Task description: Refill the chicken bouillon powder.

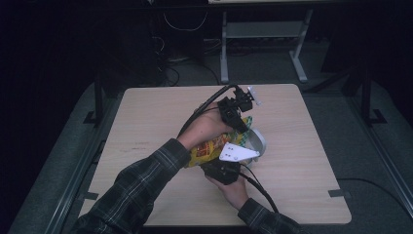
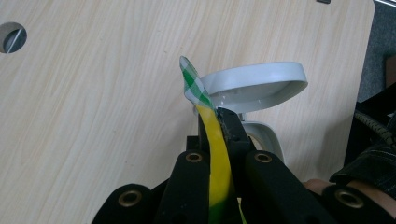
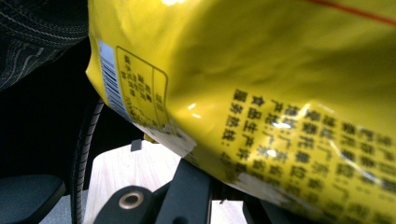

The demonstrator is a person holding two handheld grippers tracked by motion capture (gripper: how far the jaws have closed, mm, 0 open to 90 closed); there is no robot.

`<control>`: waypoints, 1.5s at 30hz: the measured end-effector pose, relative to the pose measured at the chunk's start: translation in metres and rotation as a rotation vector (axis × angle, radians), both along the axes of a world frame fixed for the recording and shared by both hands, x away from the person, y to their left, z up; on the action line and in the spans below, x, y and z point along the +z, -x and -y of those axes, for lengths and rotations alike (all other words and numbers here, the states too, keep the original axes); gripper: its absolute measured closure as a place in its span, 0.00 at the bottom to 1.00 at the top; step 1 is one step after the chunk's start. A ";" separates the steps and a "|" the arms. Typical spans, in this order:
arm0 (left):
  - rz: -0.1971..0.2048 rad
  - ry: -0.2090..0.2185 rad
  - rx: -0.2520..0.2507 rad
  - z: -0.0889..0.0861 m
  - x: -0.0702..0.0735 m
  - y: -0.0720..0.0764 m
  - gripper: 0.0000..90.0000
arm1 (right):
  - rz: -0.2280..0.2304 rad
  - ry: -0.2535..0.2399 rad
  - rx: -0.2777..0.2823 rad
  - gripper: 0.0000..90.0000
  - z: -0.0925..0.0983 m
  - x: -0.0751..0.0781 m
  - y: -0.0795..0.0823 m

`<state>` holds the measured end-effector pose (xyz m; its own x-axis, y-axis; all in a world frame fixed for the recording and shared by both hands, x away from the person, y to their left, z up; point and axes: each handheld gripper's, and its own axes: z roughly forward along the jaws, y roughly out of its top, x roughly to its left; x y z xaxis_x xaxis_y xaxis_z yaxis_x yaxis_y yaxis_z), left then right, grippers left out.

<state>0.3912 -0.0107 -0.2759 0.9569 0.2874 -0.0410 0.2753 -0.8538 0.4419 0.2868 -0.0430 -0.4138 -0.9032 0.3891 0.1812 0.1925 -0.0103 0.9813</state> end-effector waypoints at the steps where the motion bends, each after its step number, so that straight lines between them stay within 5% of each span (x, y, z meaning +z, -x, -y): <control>1: 0.000 -0.001 -0.001 0.000 0.000 0.000 0.99 | 0.000 0.000 0.000 1.00 0.000 0.000 0.000; 45: -0.004 -0.020 0.003 0.003 -0.004 -0.003 0.99 | -0.010 -0.002 -0.008 1.00 0.000 0.000 0.000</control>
<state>0.3942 -0.0140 -0.2796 0.9558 0.2915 -0.0395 0.2802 -0.8613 0.4239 0.2869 -0.0427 -0.4139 -0.8984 0.3957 0.1908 0.2020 -0.0136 0.9793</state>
